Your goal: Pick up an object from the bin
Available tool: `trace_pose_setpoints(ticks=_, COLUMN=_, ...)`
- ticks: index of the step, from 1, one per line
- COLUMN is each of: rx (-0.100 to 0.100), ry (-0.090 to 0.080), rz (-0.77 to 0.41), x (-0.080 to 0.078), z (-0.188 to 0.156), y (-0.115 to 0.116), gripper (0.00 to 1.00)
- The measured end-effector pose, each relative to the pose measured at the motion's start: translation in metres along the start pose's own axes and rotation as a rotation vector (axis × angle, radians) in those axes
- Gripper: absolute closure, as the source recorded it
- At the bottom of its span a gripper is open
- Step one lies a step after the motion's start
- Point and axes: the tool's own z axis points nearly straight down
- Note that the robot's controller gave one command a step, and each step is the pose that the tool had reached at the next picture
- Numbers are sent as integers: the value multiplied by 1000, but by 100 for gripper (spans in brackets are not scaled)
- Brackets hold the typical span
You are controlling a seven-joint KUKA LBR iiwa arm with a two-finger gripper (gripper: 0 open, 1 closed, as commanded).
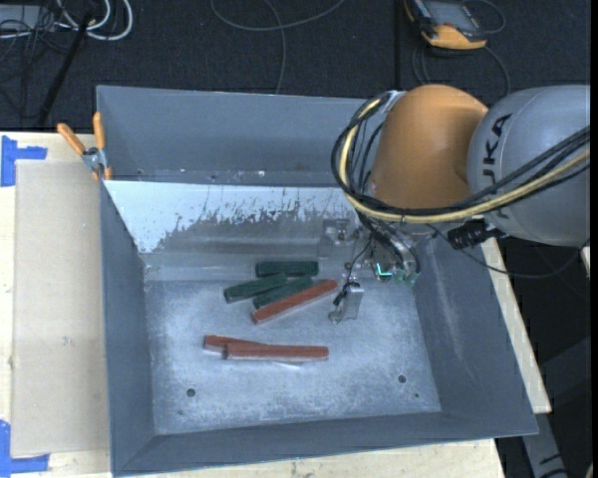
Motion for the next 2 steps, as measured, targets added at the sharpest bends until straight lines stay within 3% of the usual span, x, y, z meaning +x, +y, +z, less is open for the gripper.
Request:
trace_pose_setpoints(ticks=1, rx=1, ry=4, rz=-38, x=49, z=102, y=-8, gripper=0)
trace_pose_setpoints(ticks=2, rx=0, ry=-6, rz=-36, x=45, z=97, y=-8, gripper=100)
